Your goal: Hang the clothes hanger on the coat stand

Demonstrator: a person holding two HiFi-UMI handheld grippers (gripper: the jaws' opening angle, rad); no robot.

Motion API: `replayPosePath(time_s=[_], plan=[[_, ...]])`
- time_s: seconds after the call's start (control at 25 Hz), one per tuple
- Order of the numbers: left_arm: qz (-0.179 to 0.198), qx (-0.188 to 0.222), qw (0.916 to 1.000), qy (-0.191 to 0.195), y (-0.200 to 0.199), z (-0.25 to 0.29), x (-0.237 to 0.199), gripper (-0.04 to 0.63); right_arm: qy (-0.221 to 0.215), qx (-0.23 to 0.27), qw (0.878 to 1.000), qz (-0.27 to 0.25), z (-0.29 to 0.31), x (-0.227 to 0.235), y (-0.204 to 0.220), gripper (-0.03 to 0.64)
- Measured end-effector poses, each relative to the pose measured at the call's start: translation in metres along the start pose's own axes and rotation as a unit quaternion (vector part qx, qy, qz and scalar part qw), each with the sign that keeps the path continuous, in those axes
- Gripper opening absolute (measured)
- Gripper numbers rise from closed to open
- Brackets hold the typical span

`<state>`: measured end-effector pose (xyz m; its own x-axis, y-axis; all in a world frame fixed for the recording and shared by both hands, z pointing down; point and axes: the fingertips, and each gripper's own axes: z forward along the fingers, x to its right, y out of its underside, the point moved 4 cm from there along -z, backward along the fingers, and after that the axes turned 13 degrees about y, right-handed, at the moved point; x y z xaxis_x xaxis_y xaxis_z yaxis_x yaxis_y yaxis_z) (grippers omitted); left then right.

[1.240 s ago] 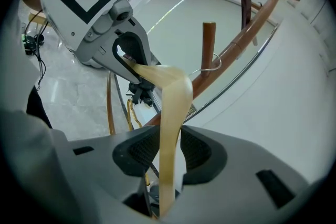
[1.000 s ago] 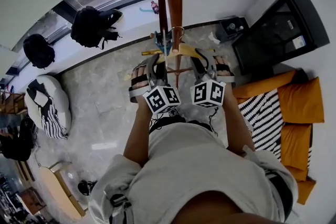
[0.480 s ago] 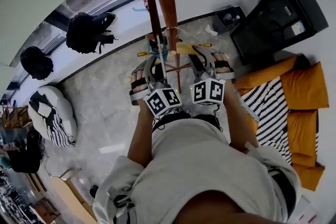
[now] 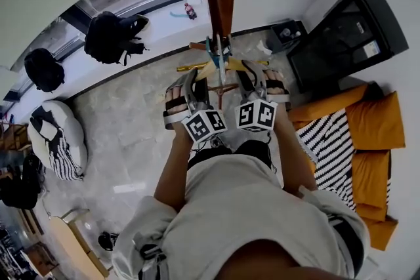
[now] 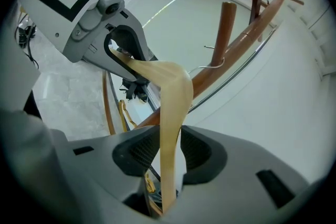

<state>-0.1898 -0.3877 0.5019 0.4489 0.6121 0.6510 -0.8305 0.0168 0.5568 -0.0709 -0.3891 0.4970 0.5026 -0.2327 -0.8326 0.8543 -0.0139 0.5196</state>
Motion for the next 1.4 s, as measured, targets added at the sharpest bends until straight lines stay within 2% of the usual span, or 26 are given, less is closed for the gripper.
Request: replayPosePath(time_s=[0.2, 0.36, 0.48, 0.64, 0.8, 0.88, 0.92, 0.96, 1.04, 1.08, 1.12, 1.16, 1.24, 1.32, 1.4], plan=[[-0.003, -0.004, 0.9997, -0.026, -0.002, 0.003, 0.007, 0.106, -0.005, 0.003, 1.000, 0.003, 0.000, -0.004, 0.010, 0.120], [-0.004, -0.014, 0.9979, -0.064, -0.003, 0.004, 0.004, 0.111, 0.000, 0.022, 1.000, 0.009, 0.000, -0.002, 0.011, 0.132], [-0.017, -0.028, 0.9963, -0.080, -0.003, 0.002, 0.005, 0.192, -0.009, 0.043, 0.998, 0.039, -0.004, 0.005, 0.013, 0.171], [-0.070, -0.017, 0.9969, -0.033, -0.009, -0.009, 0.022, 0.282, -0.026, 0.055, 0.991, 0.119, -0.015, 0.025, 0.022, 0.213], [-0.144, -0.006, 0.9891, -0.029, -0.011, -0.039, 0.054, 0.282, -0.031, 0.078, 0.973, 0.217, -0.046, 0.040, 0.029, 0.215], [-0.215, 0.014, 0.9758, -0.037, -0.013, -0.060, 0.078, 0.282, -0.037, 0.092, 0.958, 0.268, -0.068, 0.039, 0.034, 0.215], [-0.261, 0.031, 0.9643, -0.036, -0.014, -0.071, 0.090, 0.282, -0.042, 0.100, 0.949, 0.295, -0.081, 0.037, 0.035, 0.215], [-0.309, 0.050, 0.9493, -0.032, -0.016, -0.083, 0.101, 0.282, -0.048, 0.108, 0.939, 0.322, -0.093, 0.035, 0.035, 0.205], [-0.397, 0.088, 0.9132, -0.029, -0.025, -0.107, 0.115, 0.281, -0.053, 0.118, 0.919, 0.372, -0.115, 0.034, 0.039, 0.151], [-0.430, 0.102, 0.8964, -0.037, -0.031, -0.118, 0.120, 0.278, -0.054, 0.117, 0.911, 0.392, -0.125, 0.035, 0.043, 0.109], [-0.452, 0.111, 0.8838, -0.051, -0.037, -0.129, 0.126, 0.251, -0.055, 0.114, 0.904, 0.409, -0.135, 0.037, 0.049, 0.055], [-0.461, 0.115, 0.8771, -0.069, -0.042, -0.139, 0.133, 0.185, -0.057, 0.111, 0.897, 0.425, -0.145, 0.038, 0.055, 0.026], [-0.456, 0.116, 0.8764, -0.102, -0.049, -0.156, 0.145, 0.037, -0.065, 0.113, 0.884, 0.449, -0.162, 0.039, 0.063, 0.009], [-0.449, 0.115, 0.8780, -0.121, -0.054, -0.166, 0.157, 0.011, -0.073, 0.124, 0.875, 0.461, -0.177, 0.039, 0.068, 0.005], [-0.448, 0.111, 0.8778, -0.127, -0.059, -0.173, 0.171, 0.011, -0.080, 0.130, 0.873, 0.464, -0.192, 0.036, 0.075, 0.005]])
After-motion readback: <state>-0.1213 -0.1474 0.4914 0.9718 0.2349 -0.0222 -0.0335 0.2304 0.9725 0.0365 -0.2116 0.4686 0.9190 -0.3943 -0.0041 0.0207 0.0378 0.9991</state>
